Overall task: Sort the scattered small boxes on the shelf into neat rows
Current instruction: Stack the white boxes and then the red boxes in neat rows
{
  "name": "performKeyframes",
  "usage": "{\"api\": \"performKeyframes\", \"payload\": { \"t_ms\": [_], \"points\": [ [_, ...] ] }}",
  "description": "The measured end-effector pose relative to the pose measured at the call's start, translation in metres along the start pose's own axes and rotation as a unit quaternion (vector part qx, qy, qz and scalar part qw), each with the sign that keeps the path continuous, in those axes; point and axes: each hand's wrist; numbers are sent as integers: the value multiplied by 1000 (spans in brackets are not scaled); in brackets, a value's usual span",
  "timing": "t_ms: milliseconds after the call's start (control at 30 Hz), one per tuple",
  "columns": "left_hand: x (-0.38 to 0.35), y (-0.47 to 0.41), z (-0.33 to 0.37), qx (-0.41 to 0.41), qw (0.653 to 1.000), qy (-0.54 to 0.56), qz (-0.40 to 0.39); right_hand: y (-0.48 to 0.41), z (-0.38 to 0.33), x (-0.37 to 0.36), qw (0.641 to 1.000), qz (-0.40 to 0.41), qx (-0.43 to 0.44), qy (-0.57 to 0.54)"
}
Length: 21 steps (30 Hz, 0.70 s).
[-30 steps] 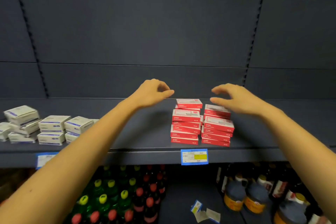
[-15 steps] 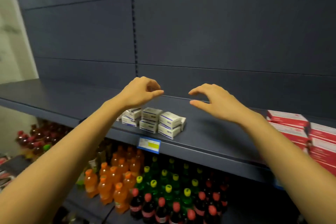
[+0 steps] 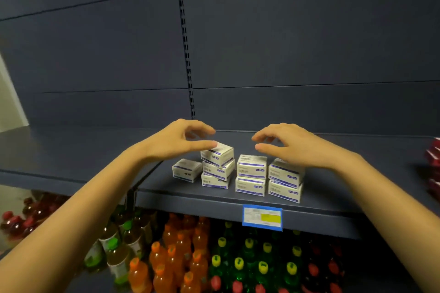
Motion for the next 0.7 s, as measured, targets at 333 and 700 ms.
{"api": "performKeyframes", "payload": {
  "t_ms": [333,700],
  "points": [
    [0,-26,-47,-66,976,145,-152,2,-6,-4,995,-82,-48,25],
    [7,-61,-61,-87,977,189,-55,-16,2,2,994,-92,-47,-39]
  ]
}}
Point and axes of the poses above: each hand's wrist, its own y-axis away from the middle knuckle, its own x-axis out of the back of the hand, z = x × y, and after that the axes turned 1 degree about -z, right-handed
